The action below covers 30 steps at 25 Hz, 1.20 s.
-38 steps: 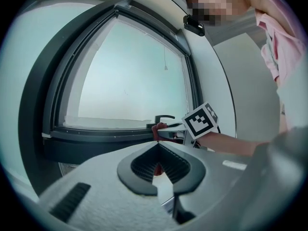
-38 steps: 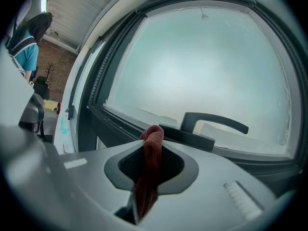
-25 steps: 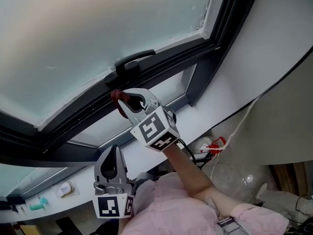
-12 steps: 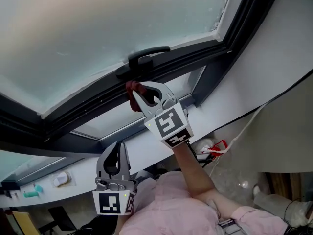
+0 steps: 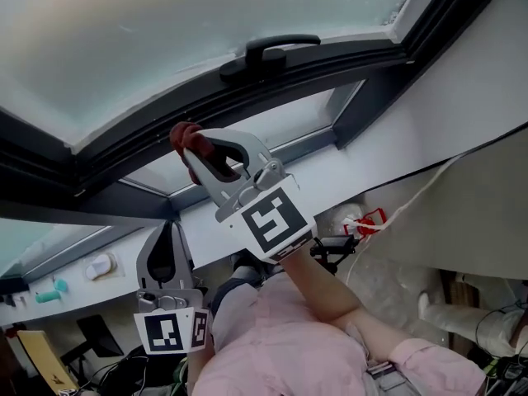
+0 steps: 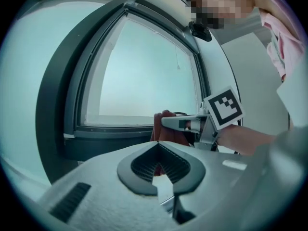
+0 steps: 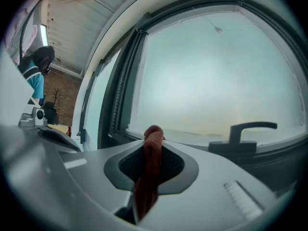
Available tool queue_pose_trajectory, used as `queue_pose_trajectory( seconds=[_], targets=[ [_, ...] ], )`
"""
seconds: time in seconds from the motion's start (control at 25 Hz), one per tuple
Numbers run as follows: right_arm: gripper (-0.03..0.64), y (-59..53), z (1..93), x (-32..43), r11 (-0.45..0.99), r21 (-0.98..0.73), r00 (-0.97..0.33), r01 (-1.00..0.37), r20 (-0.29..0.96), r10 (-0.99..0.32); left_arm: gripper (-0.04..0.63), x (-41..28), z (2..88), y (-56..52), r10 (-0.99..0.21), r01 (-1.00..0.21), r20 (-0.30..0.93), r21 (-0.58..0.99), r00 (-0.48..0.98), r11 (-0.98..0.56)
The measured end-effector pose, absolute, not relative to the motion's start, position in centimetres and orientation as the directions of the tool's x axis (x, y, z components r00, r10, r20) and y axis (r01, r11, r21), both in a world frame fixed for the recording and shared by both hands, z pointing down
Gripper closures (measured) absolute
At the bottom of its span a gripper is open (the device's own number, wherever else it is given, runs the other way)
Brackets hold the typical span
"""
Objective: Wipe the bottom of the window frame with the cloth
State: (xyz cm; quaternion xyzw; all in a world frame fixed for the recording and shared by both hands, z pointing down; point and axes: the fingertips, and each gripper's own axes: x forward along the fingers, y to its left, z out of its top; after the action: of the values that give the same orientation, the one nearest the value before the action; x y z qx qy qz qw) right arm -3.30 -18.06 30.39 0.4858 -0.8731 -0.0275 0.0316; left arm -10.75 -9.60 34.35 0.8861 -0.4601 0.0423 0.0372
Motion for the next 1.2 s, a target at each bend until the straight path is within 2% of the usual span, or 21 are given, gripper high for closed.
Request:
queue_pose_trajectory(
  seconds=[0.32, 0.6, 0.96, 1.2],
  targets=[
    [0.561, -15.8, 33.2, -10.8, 0.597, 0.047, -0.591, -0.801, 0.096, -0.801, 0.595, -17.6, 35.0, -8.7, -0.857, -0.867, 0.142, 0.015, 0.495, -0.498],
    [0.561, -15.3, 34.8, -13.7, 0.626, 0.036, -0.62, -0.779, 0.104, -0.778, 0.595, -19.5, 36.1, -7.2, -0.864, -0.876, 0.158, 0.01, 0.477, -0.482],
    [0.561, -15.8, 34.7, -20.1, 0.666, 0.066, -0.659, -0.743, 0.105, -0.745, 0.595, -23.5, 34.9, -6.2, -0.89, -0.894, 0.105, -0.016, 0.443, -0.447],
    [0.561, -18.5, 36.4, -25.3, 0.719, 0.066, -0.708, -0.692, 0.138, -0.693, 0.595, -27.7, 33.7, -5.5, -0.936, -0.937, 0.058, -0.025, 0.347, -0.349]
  ],
)
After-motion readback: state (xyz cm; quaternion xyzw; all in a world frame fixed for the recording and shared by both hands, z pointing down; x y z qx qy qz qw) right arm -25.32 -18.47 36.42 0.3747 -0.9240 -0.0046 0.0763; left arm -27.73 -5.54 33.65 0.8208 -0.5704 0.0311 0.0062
